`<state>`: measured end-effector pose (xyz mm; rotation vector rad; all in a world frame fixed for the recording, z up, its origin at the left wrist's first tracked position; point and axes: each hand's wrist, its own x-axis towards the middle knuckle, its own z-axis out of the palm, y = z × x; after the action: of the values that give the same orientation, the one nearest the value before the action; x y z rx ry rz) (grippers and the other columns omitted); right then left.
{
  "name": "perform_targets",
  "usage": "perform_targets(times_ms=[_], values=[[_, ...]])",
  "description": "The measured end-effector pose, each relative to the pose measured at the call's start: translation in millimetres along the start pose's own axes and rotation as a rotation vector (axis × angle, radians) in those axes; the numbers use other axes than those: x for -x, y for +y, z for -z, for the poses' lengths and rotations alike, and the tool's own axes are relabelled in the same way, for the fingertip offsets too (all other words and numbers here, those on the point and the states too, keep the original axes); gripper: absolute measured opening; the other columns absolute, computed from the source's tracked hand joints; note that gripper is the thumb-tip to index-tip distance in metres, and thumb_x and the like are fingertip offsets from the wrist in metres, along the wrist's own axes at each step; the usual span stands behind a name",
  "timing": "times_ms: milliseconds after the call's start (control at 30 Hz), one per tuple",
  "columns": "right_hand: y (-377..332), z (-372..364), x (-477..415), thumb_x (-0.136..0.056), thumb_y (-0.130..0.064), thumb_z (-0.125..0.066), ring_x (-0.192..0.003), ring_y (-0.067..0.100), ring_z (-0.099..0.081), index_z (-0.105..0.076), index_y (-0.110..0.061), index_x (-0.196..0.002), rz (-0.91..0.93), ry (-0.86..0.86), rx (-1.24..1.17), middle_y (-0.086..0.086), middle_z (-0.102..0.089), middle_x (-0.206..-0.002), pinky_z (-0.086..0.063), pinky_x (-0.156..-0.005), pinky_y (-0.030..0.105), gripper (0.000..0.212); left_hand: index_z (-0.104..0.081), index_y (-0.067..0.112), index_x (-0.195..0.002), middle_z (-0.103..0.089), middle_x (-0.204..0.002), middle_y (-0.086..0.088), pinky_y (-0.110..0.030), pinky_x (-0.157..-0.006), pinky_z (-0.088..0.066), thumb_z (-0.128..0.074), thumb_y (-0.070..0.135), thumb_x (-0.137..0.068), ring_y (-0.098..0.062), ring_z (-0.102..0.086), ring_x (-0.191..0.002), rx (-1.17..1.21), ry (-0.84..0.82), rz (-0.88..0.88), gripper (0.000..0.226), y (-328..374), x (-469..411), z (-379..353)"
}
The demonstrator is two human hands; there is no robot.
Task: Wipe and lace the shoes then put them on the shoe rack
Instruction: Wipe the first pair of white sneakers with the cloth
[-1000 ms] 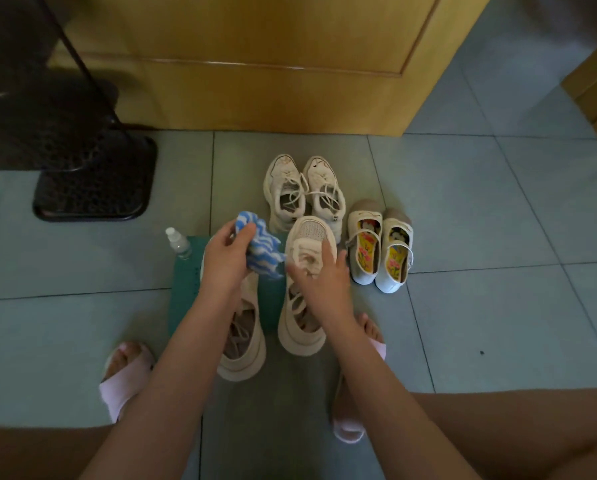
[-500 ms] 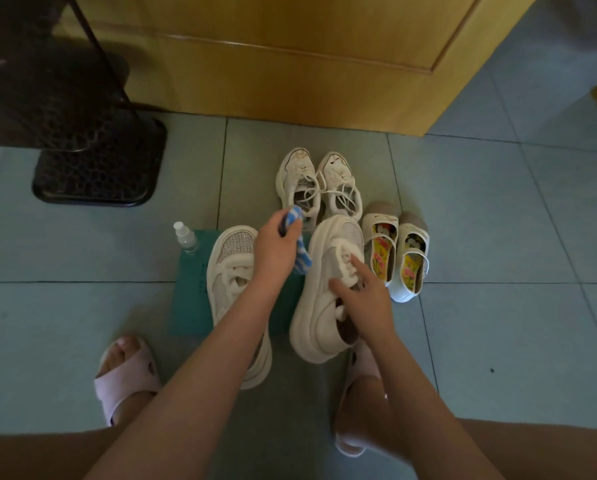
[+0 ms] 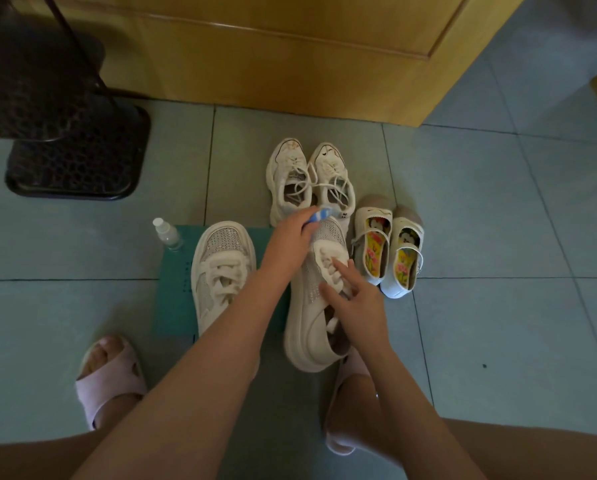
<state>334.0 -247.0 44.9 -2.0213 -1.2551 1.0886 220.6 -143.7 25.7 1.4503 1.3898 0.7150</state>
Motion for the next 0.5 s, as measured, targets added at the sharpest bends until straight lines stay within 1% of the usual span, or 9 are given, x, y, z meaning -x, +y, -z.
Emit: perform_targets(times_ms=[100,133,200,233,333,367,433,467,500], values=[[0,-2,1,-0.087,-0.021,-0.064,-0.128,0.014,-0.046,-0.05,-0.029,-0.133,0.002,0.03,-0.044,-0.001,-0.035,-0.15,-0.044,-0.1,0.027,0.048,-0.049,0.014,-0.134,-0.054,-0.134,-0.006,-0.02,-0.094,-0.034,-0.04,0.015,-0.099,-0.019,-0.049,-0.122,0.042,0.055,0.096,0.036,1,22,-1],[0,-1,1,-0.088,-0.02,-0.064,-0.128,0.012,-0.045,-0.051,-0.027,-0.133,-0.002,0.036,-0.07,-0.001,-0.036,-0.149,-0.042,-0.098,0.023,0.048,-0.049,0.015,-0.134,-0.053,-0.135,-0.005,-0.019,-0.094,-0.034,-0.04,0.015,-0.099,-0.019,-0.049,-0.123,0.045,0.066,0.112,0.036,0,31,-4],[-1,0,0,-0.088,-0.019,-0.063,-0.126,0.012,-0.047,-0.052,-0.023,-0.132,-0.02,0.061,-0.115,0.001,-0.042,-0.146,-0.039,-0.093,0.018,0.046,-0.051,0.017,-0.133,-0.052,-0.136,-0.004,-0.022,-0.098,-0.035,-0.041,0.015,-0.098,-0.018,-0.049,-0.124,0.093,0.066,0.116,0.036,-1,50,-11],[-1,2,-1,-0.088,-0.019,-0.063,-0.122,0.014,-0.051,-0.053,-0.021,-0.132,-0.034,0.076,-0.13,0.003,-0.046,-0.142,-0.041,-0.092,0.019,0.045,-0.052,0.018,-0.132,-0.052,-0.137,-0.004,-0.023,-0.099,-0.036,-0.042,0.015,-0.098,-0.018,-0.049,-0.124,0.119,0.069,0.121,0.036,-2,59,-14],[-1,6,-3,-0.086,-0.02,-0.066,-0.113,0.019,-0.058,-0.055,-0.019,-0.13,-0.081,0.1,-0.185,0.009,-0.058,-0.131,-0.049,-0.096,0.034,0.045,-0.052,0.018,-0.132,-0.053,-0.136,-0.003,-0.022,-0.097,-0.036,-0.043,0.015,-0.097,-0.018,-0.05,-0.123,0.119,0.086,0.144,0.036,-1,81,-22],[-2,7,-4,-0.086,-0.02,-0.066,-0.114,0.019,-0.057,-0.055,-0.019,-0.13,-0.09,0.095,-0.188,0.009,-0.057,-0.131,-0.048,-0.097,0.034,0.045,-0.052,0.017,-0.132,-0.053,-0.136,-0.003,-0.021,-0.097,-0.036,-0.043,0.015,-0.097,-0.018,-0.05,-0.123,0.111,0.088,0.149,0.036,-1,88,-22],[-3,7,-3,-0.086,-0.02,-0.066,-0.122,0.018,-0.052,-0.054,-0.02,-0.13,-0.083,0.08,-0.167,0.008,-0.05,-0.139,-0.043,-0.098,0.025,0.045,-0.053,0.017,-0.131,-0.054,-0.135,-0.003,-0.018,-0.096,-0.034,-0.043,0.016,-0.097,-0.017,-0.05,-0.123,0.104,0.082,0.162,0.035,-3,101,-20],[-4,7,-4,-0.087,-0.02,-0.065,-0.126,0.018,-0.048,-0.054,-0.02,-0.131,-0.075,0.076,-0.151,0.007,-0.045,-0.143,-0.039,-0.096,0.019,0.045,-0.054,0.017,-0.13,-0.054,-0.134,-0.002,-0.017,-0.096,-0.034,-0.044,0.016,-0.097,-0.016,-0.05,-0.122,0.108,0.076,0.173,0.035,-5,108,-18],[-5,6,-4,-0.087,-0.02,-0.065,-0.129,0.018,-0.046,-0.054,-0.02,-0.132,-0.071,0.075,-0.135,0.006,-0.041,-0.146,-0.036,-0.094,0.017,0.046,-0.054,0.018,-0.13,-0.055,-0.133,-0.001,-0.017,-0.097,-0.035,-0.044,0.016,-0.097,-0.016,-0.051,-0.121,0.117,0.067,0.184,0.034,-6,115,-16]])
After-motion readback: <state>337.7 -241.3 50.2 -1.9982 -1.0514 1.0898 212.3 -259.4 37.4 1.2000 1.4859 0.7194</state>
